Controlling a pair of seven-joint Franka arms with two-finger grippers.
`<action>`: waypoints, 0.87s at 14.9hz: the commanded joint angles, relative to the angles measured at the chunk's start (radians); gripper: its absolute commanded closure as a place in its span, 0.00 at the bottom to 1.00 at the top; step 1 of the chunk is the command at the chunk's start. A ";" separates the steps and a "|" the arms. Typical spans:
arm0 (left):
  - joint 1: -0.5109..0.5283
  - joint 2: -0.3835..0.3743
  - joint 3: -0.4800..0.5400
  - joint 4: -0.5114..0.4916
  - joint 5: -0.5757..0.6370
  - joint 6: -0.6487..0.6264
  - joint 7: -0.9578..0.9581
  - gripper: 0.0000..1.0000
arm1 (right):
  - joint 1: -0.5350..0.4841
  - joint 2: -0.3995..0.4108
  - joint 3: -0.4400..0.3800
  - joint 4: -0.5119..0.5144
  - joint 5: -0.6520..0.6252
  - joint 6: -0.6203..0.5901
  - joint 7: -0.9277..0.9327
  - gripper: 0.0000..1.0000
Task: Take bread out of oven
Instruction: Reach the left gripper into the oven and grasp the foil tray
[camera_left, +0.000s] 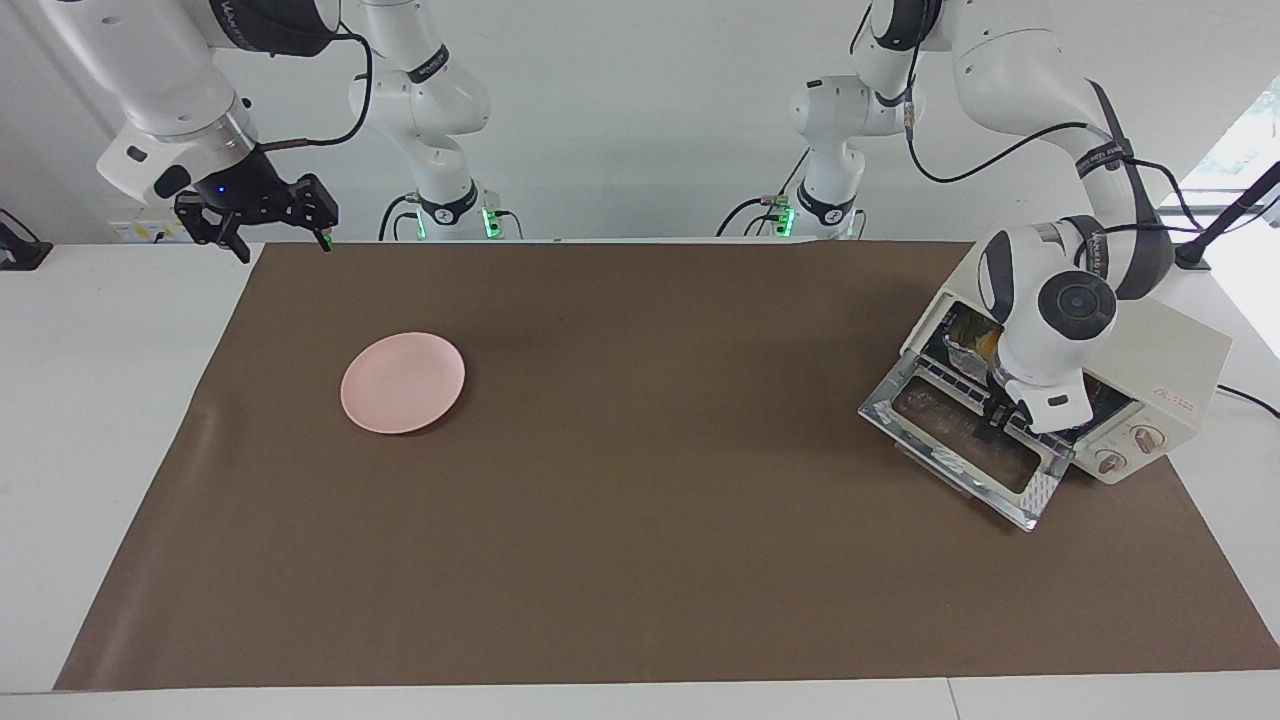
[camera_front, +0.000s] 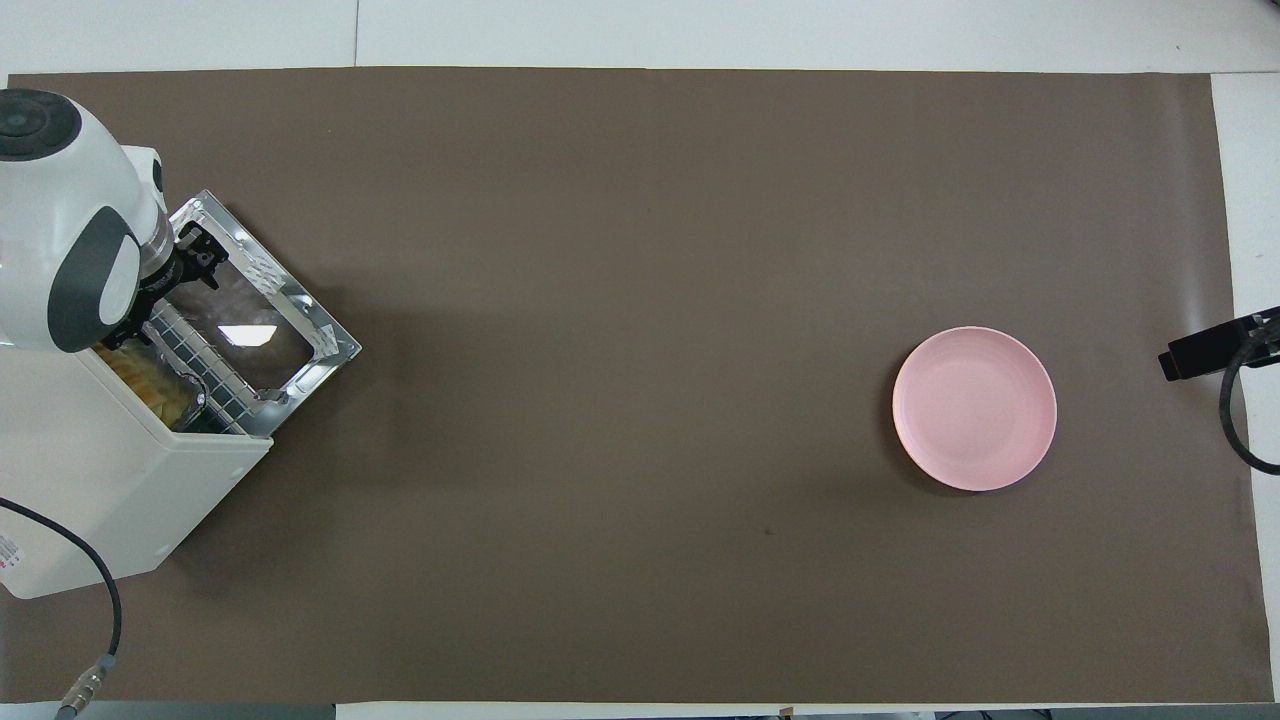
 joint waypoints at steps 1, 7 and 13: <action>0.007 -0.044 -0.001 -0.057 0.022 0.040 0.011 0.92 | -0.015 -0.016 0.011 -0.011 -0.010 -0.010 -0.012 0.00; -0.071 -0.027 -0.009 0.009 0.011 0.023 0.014 1.00 | -0.015 -0.016 0.011 -0.011 -0.010 -0.010 -0.012 0.00; -0.362 0.057 -0.017 0.167 -0.128 0.110 0.141 1.00 | -0.015 -0.016 0.013 -0.011 -0.010 -0.010 -0.012 0.00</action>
